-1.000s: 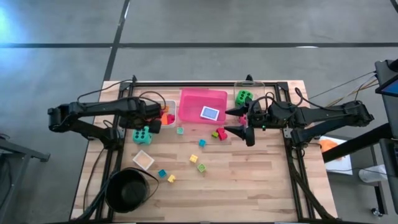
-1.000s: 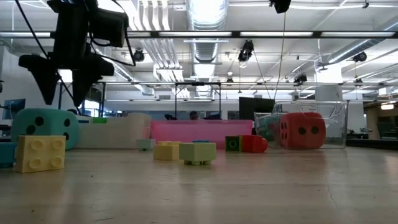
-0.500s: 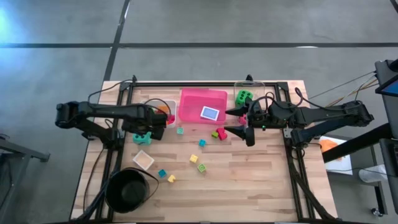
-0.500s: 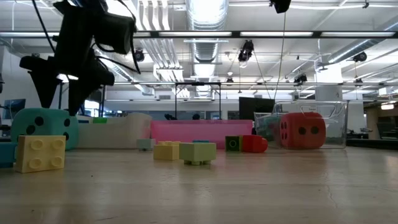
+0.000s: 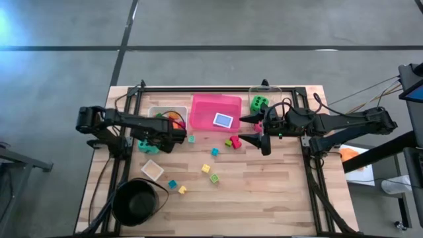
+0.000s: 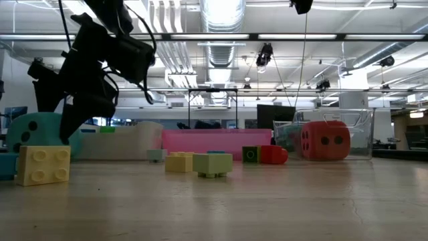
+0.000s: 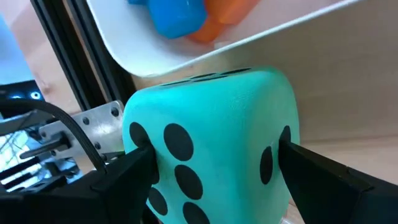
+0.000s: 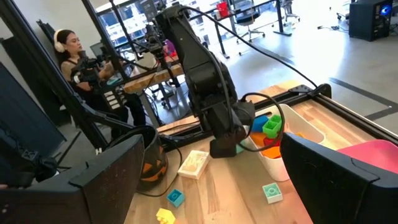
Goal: Pick & Place Toys
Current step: Put the blue dice into the transparent bin bin
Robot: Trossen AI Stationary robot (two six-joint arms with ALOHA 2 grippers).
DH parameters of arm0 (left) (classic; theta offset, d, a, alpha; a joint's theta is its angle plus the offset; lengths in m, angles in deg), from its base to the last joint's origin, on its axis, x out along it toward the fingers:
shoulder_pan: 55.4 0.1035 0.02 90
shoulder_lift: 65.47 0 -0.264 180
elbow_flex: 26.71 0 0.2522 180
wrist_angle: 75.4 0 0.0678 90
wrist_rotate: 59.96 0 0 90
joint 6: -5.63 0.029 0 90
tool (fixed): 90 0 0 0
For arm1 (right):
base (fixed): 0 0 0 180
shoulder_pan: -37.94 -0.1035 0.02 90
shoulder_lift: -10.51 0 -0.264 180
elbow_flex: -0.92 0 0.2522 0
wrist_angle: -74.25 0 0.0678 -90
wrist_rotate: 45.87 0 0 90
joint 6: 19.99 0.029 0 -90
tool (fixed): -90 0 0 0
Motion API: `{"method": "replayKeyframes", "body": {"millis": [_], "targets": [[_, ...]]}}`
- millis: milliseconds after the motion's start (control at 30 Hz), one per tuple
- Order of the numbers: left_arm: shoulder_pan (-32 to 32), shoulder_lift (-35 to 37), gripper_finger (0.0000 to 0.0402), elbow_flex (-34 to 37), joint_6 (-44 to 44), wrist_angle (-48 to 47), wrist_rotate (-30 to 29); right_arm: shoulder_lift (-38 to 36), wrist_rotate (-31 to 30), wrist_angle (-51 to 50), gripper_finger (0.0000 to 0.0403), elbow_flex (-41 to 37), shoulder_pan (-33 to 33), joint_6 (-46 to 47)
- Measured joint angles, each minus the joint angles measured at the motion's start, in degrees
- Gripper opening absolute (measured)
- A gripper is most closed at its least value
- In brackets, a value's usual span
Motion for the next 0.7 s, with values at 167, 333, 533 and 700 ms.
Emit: {"method": "replayKeyframes", "body": {"millis": [167, 333, 533, 700], "targets": [[-0.05, -0.31, 0.0331, 0.01, 0.51, 0.00, 0.28, 0.00, 0.00, 0.00, 0.0369, 0.00, 0.00, 0.00], [-0.07, -0.38, 0.0290, 0.04, 2.82, -0.22, 0.72, 0.00, -0.01, 0.00, 0.0369, 0.00, 0.00, 0.00], [-0.09, -0.42, 0.0206, 0.04, 3.78, -0.22, 0.79, 0.00, -0.02, 0.00, 0.0369, 0.00, 0.00, 0.00], [-0.16, -0.42, 0.0206, 0.04, 5.10, -0.45, 1.31, 0.00, -0.02, 0.00, 0.0369, 0.00, 0.00, 0.00]]}}
